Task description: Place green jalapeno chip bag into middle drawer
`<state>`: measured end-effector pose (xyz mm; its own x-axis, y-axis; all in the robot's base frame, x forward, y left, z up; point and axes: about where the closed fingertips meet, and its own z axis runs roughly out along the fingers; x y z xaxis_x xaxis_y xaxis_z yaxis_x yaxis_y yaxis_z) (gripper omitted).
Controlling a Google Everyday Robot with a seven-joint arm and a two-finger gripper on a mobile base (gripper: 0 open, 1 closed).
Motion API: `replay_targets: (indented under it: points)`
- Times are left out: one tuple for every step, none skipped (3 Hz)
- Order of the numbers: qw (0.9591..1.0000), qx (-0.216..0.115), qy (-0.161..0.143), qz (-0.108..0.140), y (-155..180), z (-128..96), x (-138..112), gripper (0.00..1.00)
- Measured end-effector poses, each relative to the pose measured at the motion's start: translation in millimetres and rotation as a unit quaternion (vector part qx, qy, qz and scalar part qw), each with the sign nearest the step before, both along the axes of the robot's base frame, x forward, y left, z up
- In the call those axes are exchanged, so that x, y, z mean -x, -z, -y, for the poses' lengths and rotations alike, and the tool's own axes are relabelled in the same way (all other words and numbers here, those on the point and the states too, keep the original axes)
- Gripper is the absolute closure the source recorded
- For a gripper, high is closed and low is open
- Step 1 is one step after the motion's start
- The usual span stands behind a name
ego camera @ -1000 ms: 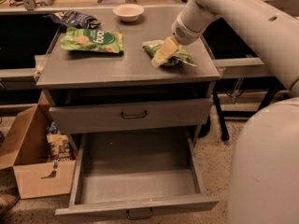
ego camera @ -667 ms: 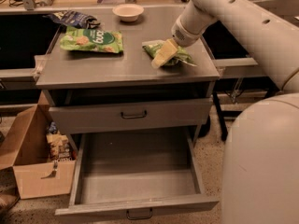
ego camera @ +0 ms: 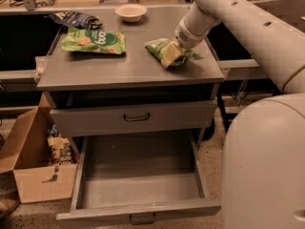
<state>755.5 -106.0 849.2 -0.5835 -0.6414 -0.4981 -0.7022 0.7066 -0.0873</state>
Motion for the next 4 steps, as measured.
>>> replay_targets:
  points:
    - [0.9998, -0.014, -0.015, 0.007, -5, 0, 6, 0.64]
    - [0.9971, -0.044, -0.048, 0.038, -28, 3, 29, 0.87]
    - [0.9883, -0.078, -0.106, 0.077, -63, 12, 80, 1.0]
    - [0.9853, -0.069, -0.125, 0.093, -63, 27, 86, 1.0]
